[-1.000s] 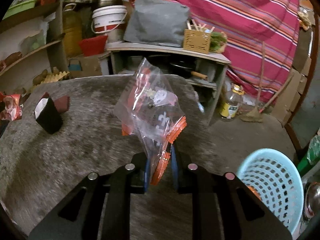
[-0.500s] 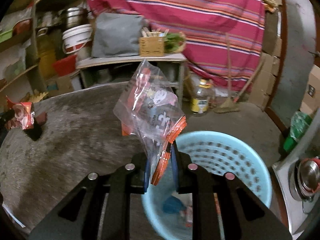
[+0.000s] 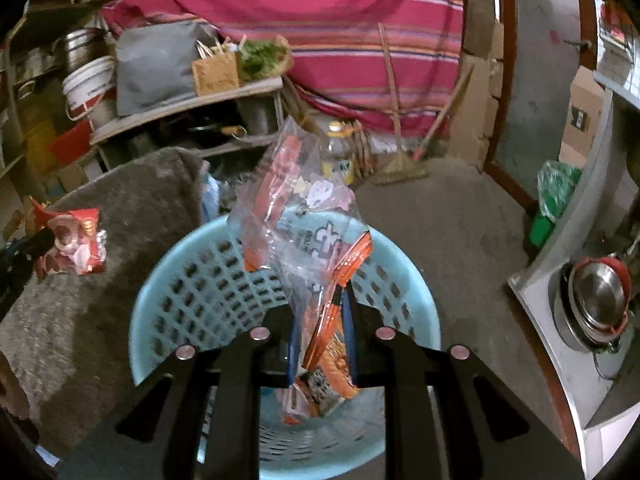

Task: Collect trash
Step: 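Carry both bags over the blue basket and open both tools to drop them, then move both open tools back over the table toward the brown paper bag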

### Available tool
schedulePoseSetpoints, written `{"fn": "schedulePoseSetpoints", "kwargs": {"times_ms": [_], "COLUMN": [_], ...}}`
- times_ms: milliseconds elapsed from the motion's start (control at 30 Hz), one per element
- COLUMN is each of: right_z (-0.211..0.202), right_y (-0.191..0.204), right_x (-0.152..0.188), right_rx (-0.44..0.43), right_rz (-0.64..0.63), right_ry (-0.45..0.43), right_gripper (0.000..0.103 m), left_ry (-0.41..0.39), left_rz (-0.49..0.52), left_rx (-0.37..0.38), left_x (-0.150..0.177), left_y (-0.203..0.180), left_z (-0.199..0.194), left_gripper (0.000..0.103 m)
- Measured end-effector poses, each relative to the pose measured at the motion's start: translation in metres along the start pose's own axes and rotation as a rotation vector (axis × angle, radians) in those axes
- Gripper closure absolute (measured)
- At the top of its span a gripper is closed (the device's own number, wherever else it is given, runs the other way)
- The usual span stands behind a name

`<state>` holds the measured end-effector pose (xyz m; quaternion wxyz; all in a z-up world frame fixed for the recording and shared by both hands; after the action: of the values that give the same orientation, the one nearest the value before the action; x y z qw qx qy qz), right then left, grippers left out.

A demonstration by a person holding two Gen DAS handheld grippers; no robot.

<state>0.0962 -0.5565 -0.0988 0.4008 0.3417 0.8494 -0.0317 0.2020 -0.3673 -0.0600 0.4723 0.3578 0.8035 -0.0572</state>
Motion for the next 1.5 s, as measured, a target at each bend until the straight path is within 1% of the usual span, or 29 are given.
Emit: {"fn": "schedulePoseSetpoints", "kwargs": {"times_ms": [100,167,333,400,433,467,533,567,600,633,667,767,833,867,900,933,1000,1067,1100,1133,1167,1200,1267,1300,1400,1433,1500], "right_z": [-0.002,-0.003,0.002,0.003,0.003,0.004,0.004,0.004,0.005,0.007,0.009,0.018,0.026,0.029,0.033,0.034,0.038,0.040,0.041,0.042,0.043,0.043,0.040,0.038,0.026,0.022,0.017], "right_y": [-0.008,-0.011,-0.024,-0.026,-0.026,-0.027,-0.027,-0.026,-0.025,-0.023,-0.021,-0.013,-0.007,-0.005,-0.001,0.002,0.008,0.016,0.019,0.022,0.025,0.029,0.033,0.036,0.051,0.059,0.075], "right_x": [-0.002,-0.002,-0.001,0.000,-0.001,0.000,0.000,0.000,0.000,0.001,0.001,0.007,0.013,0.015,0.019,0.022,0.027,0.030,0.031,0.034,0.035,0.036,0.034,0.032,0.019,0.015,0.010], "right_rx": [0.002,0.009,0.017,0.019,0.020,0.019,0.017,0.015,0.013,0.012,0.011,0.012,0.020,0.021,0.028,0.037,0.057,0.063,0.065,0.074,0.083,0.095,0.120,0.123,0.096,0.087,0.071], "right_rz": [0.011,0.008,0.032,0.038,0.040,0.041,0.042,0.043,0.042,0.039,0.035,0.020,0.016,0.014,0.010,0.007,-0.007,-0.015,-0.018,-0.021,-0.026,-0.036,-0.044,-0.041,-0.016,-0.012,-0.022], "right_ry": [-0.005,-0.006,0.010,0.015,0.016,0.016,0.018,0.020,0.023,0.028,0.034,0.064,0.096,0.110,0.129,0.135,0.147,0.156,0.164,0.177,0.186,0.188,0.178,0.165,0.106,0.080,0.046], "right_gripper": [0.084,0.084,0.084,0.084,0.084,0.084,0.084,0.084,0.084,0.084,0.084,0.081,0.080,0.078,0.066,0.051,0.035,0.035,0.031,0.022,0.019,0.019,0.017,0.015,0.013,0.012,0.012], "left_ry": [-0.001,0.007,0.013,0.009,0.008,0.005,-0.008,-0.007,-0.010,-0.014,-0.022,-0.033,-0.035,-0.035,-0.035,-0.036,-0.040,-0.037,-0.034,-0.033,-0.032,-0.026,-0.017,-0.012,-0.005,-0.004,-0.003], "left_rz": [0.040,0.044,0.038,0.048,0.051,0.054,0.063,0.066,0.062,0.055,0.044,0.011,-0.012,-0.020,-0.028,-0.033,-0.047,-0.062,-0.069,-0.073,-0.078,-0.086,-0.097,-0.102,-0.138,-0.145,-0.165], "left_rx": [0.035,0.070,0.116,0.127,0.127,0.127,0.119,0.111,0.095,0.083,0.070,0.024,-0.007,-0.016,-0.035,-0.052,-0.090,-0.119,-0.142,-0.158,-0.174,-0.196,-0.227,-0.245,-0.302,-0.313,-0.359], "left_x": [-0.006,-0.008,-0.013,-0.014,-0.015,-0.015,-0.016,-0.016,-0.015,-0.015,-0.014,-0.011,-0.008,-0.006,-0.004,-0.003,0.002,0.007,0.011,0.014,0.018,0.023,0.032,0.037,0.051,0.054,0.064], "left_y": [-0.034,-0.049,-0.067,-0.072,-0.076,-0.078,-0.078,-0.076,-0.071,-0.066,-0.060,-0.033,-0.015,-0.006,0.007,0.015,0.040,0.065,0.081,0.092,0.103,0.120,0.143,0.154,0.197,0.206,0.235], "left_z": [0.009,0.016,0.023,0.022,0.022,0.020,0.015,0.014,0.011,0.009,0.006,-0.004,-0.009,-0.012,-0.017,-0.020,-0.030,-0.037,-0.042,-0.046,-0.050,-0.054,-0.061,-0.064,-0.077,-0.079,-0.090], "left_gripper": [0.090,0.090,0.086,0.073,0.057,0.046,0.045,0.042,0.039,0.031,0.025,0.016,0.013,0.012,0.011,0.009,0.006,0.006,0.006,0.006,0.006,0.006,0.006,0.006,0.006,0.006,0.006]}}
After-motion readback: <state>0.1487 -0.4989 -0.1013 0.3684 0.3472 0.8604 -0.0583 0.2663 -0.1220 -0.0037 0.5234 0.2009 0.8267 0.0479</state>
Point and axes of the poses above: each gripper's, at about its wrist camera, not at the fingertips, and z roughly the way its jaws point, y to its left, x to its underside, the point moved 9 cm from there along z, roughly the way its jaws point, and after that the axes turned 12 degrees about z, right-handed, at the moved point
